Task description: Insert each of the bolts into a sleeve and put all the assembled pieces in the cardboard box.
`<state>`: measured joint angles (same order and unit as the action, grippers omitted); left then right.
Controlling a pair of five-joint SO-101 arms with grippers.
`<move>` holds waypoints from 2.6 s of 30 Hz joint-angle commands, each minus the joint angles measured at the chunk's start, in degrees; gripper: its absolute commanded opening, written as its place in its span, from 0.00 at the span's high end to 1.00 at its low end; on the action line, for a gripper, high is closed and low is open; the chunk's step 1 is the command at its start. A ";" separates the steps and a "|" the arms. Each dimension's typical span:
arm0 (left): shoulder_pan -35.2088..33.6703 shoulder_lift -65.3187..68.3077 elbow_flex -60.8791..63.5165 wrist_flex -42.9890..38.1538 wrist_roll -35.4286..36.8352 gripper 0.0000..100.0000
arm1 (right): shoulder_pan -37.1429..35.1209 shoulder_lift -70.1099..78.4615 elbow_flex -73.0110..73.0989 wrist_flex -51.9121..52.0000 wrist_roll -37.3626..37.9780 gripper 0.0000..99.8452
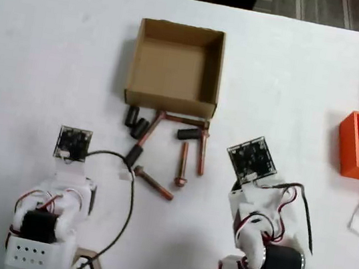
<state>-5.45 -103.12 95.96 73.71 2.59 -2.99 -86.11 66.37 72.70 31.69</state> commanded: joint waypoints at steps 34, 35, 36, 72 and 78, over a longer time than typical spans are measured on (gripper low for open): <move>6.15 -0.18 1.19 -0.79 0.35 0.97 | -1.63 30.11 -35.34 14.29 -9.93 0.98; 7.82 -0.18 1.19 -0.79 0.35 0.97 | -1.63 29.93 -35.34 14.55 -9.93 0.98; 9.49 -0.18 1.19 -0.79 0.44 0.97 | -1.63 29.85 -35.34 14.55 -9.93 0.98; -39.38 0.18 -15.78 -45.19 -18.20 0.97 | -1.19 29.93 -35.25 14.55 -9.85 0.98; -23.38 7.03 -27.21 -44.92 -14.95 0.97 | -1.10 29.85 -35.52 16.92 -9.76 0.98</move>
<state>-37.27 -101.27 73.80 28.62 -13.14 -4.13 -54.81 33.76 88.79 21.93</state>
